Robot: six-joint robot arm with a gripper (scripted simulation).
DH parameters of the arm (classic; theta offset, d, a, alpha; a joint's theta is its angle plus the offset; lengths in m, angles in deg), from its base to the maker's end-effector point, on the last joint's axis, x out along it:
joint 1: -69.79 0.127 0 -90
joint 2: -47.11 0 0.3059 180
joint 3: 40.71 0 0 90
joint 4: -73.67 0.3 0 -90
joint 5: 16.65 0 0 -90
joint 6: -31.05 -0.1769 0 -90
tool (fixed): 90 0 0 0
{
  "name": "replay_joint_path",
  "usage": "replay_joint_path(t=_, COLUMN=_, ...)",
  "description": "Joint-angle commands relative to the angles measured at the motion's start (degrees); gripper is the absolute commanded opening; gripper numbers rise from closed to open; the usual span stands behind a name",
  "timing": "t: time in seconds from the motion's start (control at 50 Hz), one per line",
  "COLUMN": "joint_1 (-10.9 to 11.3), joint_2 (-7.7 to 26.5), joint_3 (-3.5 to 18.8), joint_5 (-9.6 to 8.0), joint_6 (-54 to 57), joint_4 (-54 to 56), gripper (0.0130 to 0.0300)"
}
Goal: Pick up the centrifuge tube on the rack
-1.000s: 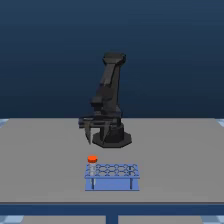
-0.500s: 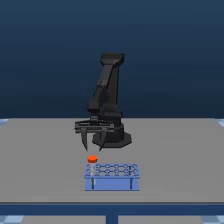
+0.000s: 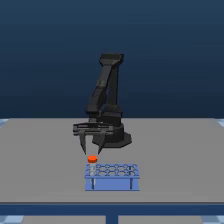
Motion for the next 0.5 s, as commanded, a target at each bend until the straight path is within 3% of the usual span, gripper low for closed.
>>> replay_joint_path(t=0.02, joint_1=0.0, joint_2=0.2, joint_3=0.1, joint_5=0.01, joint_6=0.0, joint_4=0.1, gripper=0.03)
replay_joint_path(t=0.5, joint_1=0.0, joint_2=0.2, joint_3=-1.1, joint_5=0.38, joint_6=5.8, joint_4=6.0, gripper=0.03)
